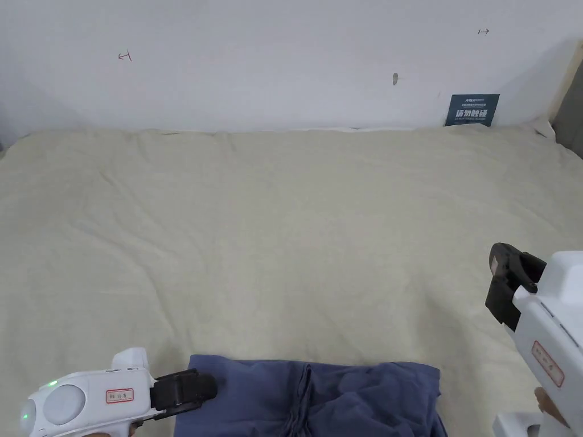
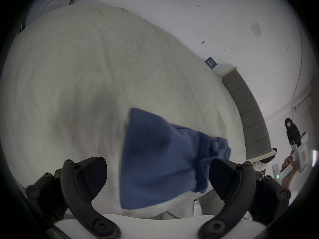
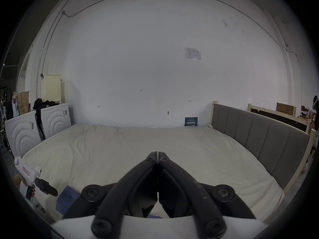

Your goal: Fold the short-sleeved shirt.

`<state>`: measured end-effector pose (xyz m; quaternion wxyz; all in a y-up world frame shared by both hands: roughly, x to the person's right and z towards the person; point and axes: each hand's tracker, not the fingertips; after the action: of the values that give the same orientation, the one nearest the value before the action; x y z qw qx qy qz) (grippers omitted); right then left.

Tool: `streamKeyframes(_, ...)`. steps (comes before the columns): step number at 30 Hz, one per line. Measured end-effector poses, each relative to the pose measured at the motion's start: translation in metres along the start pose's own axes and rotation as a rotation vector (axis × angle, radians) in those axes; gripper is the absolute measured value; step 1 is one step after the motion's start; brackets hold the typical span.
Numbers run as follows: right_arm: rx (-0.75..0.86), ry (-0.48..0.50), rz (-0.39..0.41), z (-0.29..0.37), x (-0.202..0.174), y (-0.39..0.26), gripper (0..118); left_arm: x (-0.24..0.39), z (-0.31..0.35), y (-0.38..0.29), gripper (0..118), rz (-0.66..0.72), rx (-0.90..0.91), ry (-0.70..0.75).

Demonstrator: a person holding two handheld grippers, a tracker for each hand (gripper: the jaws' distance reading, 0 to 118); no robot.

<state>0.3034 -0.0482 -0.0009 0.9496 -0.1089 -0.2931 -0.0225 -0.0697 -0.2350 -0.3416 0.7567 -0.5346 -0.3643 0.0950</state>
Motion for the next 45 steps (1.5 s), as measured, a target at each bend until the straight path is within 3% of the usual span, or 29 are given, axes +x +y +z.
streamKeyframes(2,-0.009,0.001,0.004,-0.002,-0.004,0.000,2,-0.010,-0.009,0.000,111,-0.002,-0.015,0.004)
streamKeyframes(3,-0.012,0.002,0.007,-0.003,-0.005,-0.001,2,-0.014,-0.014,0.000,100,0.004,-0.020,0.004)
streamKeyframes(5,-0.016,0.005,0.011,-0.005,-0.006,-0.002,2,-0.018,-0.021,-0.002,66,0.024,-0.028,0.006)
streamKeyframes(6,-0.018,0.007,0.014,-0.006,-0.006,-0.002,2,-0.019,-0.026,-0.003,56,0.031,-0.029,0.012)
streamKeyframes(10,-0.025,0.005,0.015,-0.009,-0.005,-0.003,2,-0.014,-0.038,-0.012,46,-0.006,-0.022,0.016)
streamKeyframes(13,-0.023,0.000,0.013,-0.008,-0.003,-0.003,2,-0.012,-0.044,-0.016,11,0.014,-0.031,-0.004)
streamKeyframes(17,-0.025,-0.004,0.014,-0.007,-0.001,-0.001,2,0.004,-0.034,-0.022,9,-0.054,0.045,0.092)
streamKeyframes(21,-0.014,-0.002,0.025,-0.004,-0.001,0.004,2,0.015,-0.002,-0.021,9,-0.074,0.067,0.084)
streamKeyframes(25,0.010,0.015,0.009,0.001,-0.002,0.009,2,0.002,0.037,-0.013,9,-0.130,0.111,0.216)
streamKeyframes(30,0.027,0.050,-0.004,0.008,-0.003,0.010,2,-0.025,0.086,-0.009,9,-0.090,0.152,0.320)
streamKeyframes(33,0.032,0.065,-0.003,0.009,-0.005,0.010,2,-0.008,0.105,-0.008,9,-0.059,0.152,0.347)
streamKeyframes(39,0.042,0.078,-0.013,0.016,-0.004,0.010,2,0.070,0.105,-0.003,9,-0.099,0.161,0.238)
streamKeyframes(45,0.054,0.064,-0.039,0.026,0.009,0.009,2,0.146,0.059,-0.007,9,-0.207,0.079,0.117)
